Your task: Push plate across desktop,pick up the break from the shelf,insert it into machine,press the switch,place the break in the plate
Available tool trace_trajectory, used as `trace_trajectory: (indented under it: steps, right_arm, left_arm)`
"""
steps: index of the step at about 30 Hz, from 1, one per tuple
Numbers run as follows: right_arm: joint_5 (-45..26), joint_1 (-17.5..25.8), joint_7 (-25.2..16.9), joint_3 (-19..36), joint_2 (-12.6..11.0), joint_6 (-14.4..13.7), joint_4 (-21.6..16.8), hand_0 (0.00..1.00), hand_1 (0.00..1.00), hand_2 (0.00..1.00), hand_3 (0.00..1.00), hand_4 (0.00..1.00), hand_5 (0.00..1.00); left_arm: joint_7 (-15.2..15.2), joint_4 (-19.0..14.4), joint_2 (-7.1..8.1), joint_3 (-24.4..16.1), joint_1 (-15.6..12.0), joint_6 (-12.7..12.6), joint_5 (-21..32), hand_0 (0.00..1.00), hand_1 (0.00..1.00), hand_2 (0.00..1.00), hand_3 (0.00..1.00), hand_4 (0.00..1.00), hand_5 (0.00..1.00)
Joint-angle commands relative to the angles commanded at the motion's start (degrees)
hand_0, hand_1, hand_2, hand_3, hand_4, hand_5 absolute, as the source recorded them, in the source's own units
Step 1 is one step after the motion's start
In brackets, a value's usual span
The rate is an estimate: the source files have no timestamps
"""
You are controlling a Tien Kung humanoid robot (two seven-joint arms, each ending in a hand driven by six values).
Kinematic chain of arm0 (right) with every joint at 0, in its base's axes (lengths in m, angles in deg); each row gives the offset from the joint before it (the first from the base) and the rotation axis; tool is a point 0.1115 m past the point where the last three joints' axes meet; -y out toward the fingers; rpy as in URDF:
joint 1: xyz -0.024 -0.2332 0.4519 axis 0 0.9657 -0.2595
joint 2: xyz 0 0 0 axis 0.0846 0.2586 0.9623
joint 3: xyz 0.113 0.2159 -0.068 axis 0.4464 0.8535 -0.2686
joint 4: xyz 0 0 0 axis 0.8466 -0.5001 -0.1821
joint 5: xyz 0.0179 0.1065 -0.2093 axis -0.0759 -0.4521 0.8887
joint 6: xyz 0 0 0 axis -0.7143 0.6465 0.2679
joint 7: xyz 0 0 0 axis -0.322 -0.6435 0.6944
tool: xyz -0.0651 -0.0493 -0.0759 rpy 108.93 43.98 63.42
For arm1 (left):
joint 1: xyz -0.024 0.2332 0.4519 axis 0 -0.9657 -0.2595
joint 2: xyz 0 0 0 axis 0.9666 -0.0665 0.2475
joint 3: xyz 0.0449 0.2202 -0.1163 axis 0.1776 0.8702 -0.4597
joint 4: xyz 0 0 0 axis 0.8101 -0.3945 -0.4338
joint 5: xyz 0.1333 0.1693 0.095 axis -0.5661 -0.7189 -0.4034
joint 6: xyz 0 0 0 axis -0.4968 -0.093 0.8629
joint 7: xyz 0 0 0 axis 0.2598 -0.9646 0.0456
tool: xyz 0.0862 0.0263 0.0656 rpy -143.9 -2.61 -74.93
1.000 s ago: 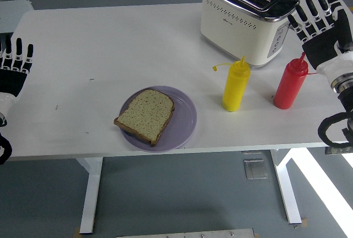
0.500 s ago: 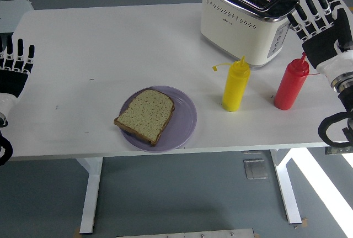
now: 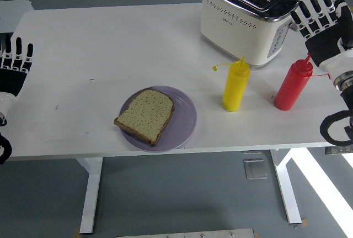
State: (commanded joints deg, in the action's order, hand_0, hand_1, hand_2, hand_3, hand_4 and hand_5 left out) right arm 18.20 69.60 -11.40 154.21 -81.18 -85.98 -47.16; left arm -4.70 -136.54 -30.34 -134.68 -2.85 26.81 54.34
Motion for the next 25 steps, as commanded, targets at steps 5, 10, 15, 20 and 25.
trace_trajectory:
  steps: [5,10,15,20,25]
  right_arm:
    - [0.0,-0.1,0.0,-0.1,0.1,0.0,0.0,0.752,0.665,0.627,0.581,0.639,0.309]
    - [0.2,-0.3,0.1,-0.2,0.1,0.0,-0.2,0.752,0.665,0.627,0.580,0.639,0.309]
    - [0.4,-0.5,0.2,-0.1,0.0,0.0,-0.3,0.752,0.665,0.627,0.580,0.639,0.309]
    - [0.5,-0.6,0.2,0.2,0.0,0.0,-0.5,0.751,0.665,0.627,0.580,0.640,0.310]
    - [0.6,-0.6,0.2,0.3,0.0,0.0,-0.6,0.751,0.665,0.627,0.580,0.640,0.310]
  left_arm:
    - [0.0,0.0,0.01,-0.1,0.0,0.0,0.0,0.779,0.702,0.662,0.681,0.619,0.998]
    - [0.0,0.0,0.00,-0.1,0.0,0.0,0.0,0.778,0.701,0.663,0.681,0.620,0.998]
    - [0.0,0.0,0.00,-0.1,0.0,0.0,0.0,0.778,0.701,0.663,0.681,0.620,0.998]
    - [0.0,0.0,0.02,-0.2,0.0,0.0,0.0,0.779,0.702,0.663,0.681,0.620,0.998]
    - [0.0,0.0,0.02,-0.2,0.0,0.0,0.0,0.779,0.703,0.663,0.681,0.619,0.998]
